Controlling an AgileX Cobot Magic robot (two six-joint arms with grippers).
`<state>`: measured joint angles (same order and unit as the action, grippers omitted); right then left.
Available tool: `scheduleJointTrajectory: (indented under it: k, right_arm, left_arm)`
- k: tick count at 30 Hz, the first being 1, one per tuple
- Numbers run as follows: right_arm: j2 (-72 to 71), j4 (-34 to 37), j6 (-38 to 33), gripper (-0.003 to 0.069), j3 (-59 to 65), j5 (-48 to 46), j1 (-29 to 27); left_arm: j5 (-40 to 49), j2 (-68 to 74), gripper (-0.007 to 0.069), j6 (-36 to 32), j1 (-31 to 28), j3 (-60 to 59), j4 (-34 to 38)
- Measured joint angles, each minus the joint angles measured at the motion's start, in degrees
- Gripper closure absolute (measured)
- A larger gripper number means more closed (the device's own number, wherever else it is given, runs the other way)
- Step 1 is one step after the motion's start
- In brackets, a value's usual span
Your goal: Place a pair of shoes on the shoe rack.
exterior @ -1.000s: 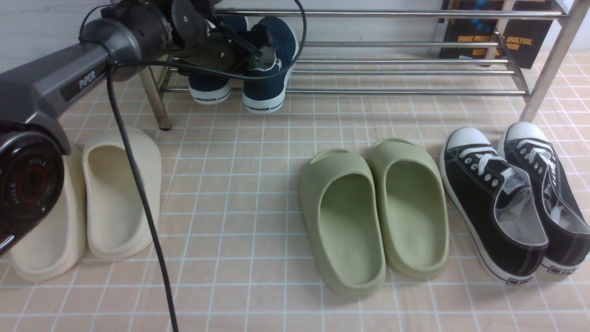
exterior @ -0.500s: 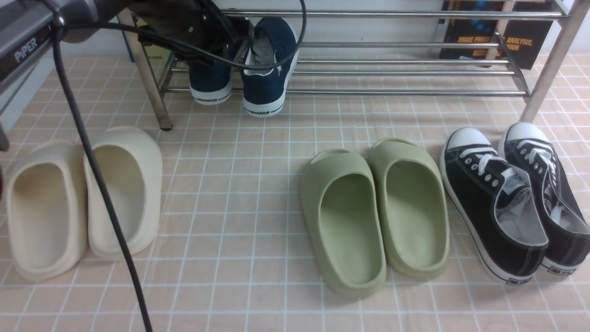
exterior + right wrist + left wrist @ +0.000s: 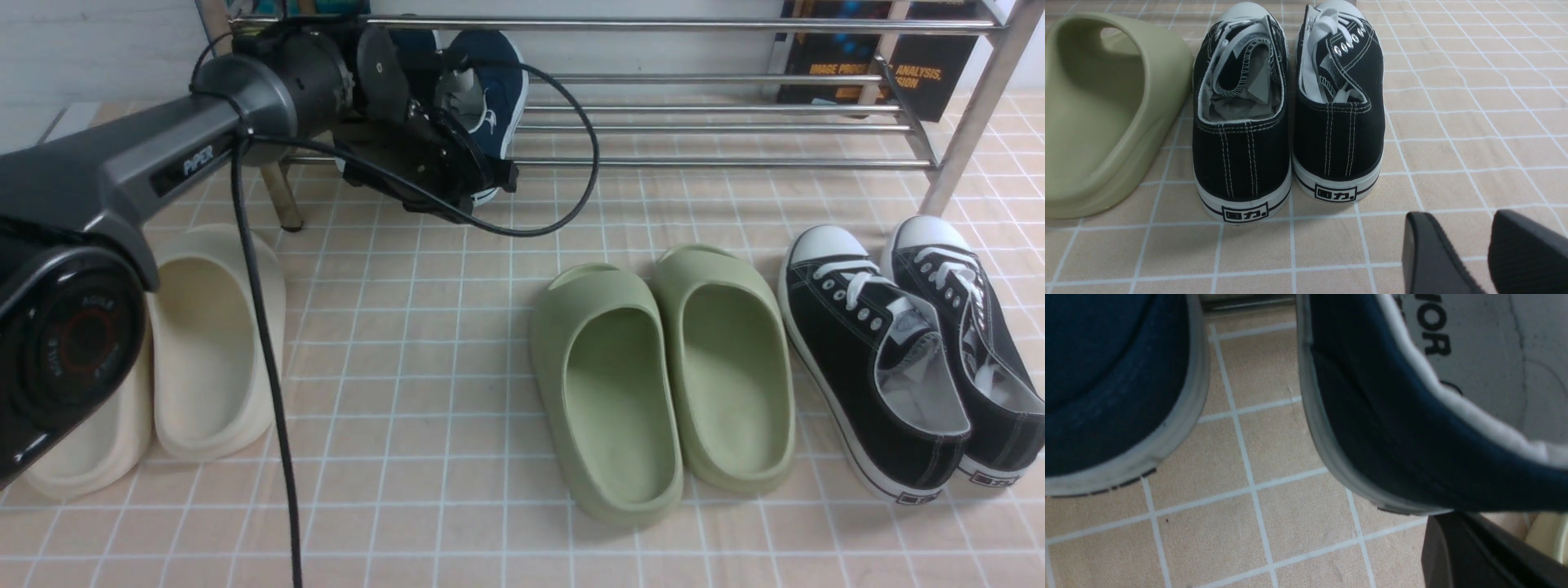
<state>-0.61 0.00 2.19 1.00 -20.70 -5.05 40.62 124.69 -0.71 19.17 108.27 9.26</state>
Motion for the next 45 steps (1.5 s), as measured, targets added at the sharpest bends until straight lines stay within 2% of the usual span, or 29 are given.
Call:
scheduleJointTrajectory:
  k: [8, 15, 20, 25, 29, 33, 38, 40, 45]
  right_arm:
    - [0.0, -0.33, 0.0, 0.0419, 0.0, 0.0, 0.0]
    - [0.0, 0.0, 0.0, 0.0419, 0.0, 0.0, 0.0]
    - [0.0, 0.0, 0.0, 0.0419, 0.0, 0.0, 0.0]
    - [0.0, 0.0, 0.0, 0.0419, 0.0, 0.0, 0.0]
    - [0.0, 0.0, 0.0, 0.0419, 0.0, 0.0, 0.0]
    - [0.0, -0.33, 0.0, 0.0419, 0.0, 0.0, 0.0]
    - [0.0, -0.33, 0.0, 0.0419, 0.0, 0.0, 0.0]
    - [0.0, -0.33, 0.0, 0.0419, 0.0, 0.0, 0.0]
    - [0.0, 0.0, 0.0, 0.0419, 0.0, 0.0, 0.0]
  left_arm:
    - [0.09, 0.23, 0.0622, 0.0, -0.4, 4.1, 0.0]
    - [9.44, -2.06, 0.0617, -0.08, -1.19, 4.47, -0.92]
    - [17.91, -15.57, 0.061, -1.22, -1.23, 4.47, -5.42]
    - [23.73, -31.52, 0.0605, -1.04, -1.23, 3.55, -14.64]
    - [25.79, -43.51, 0.0604, 2.19, -1.23, -4.31, -22.15]
    - [24.25, -59.39, 0.0603, 7.05, -1.23, -22.72, -26.65]
    - [19.88, -76.04, 0.0603, 11.67, -1.23, -41.08, -27.22]
    - [18.06, -84.83, 0.0601, 15.98, -1.23, -49.8, -27.47]
    - [17.67, -96.86, 0.0601, 20.94, -1.23, -58.74, -27.6]
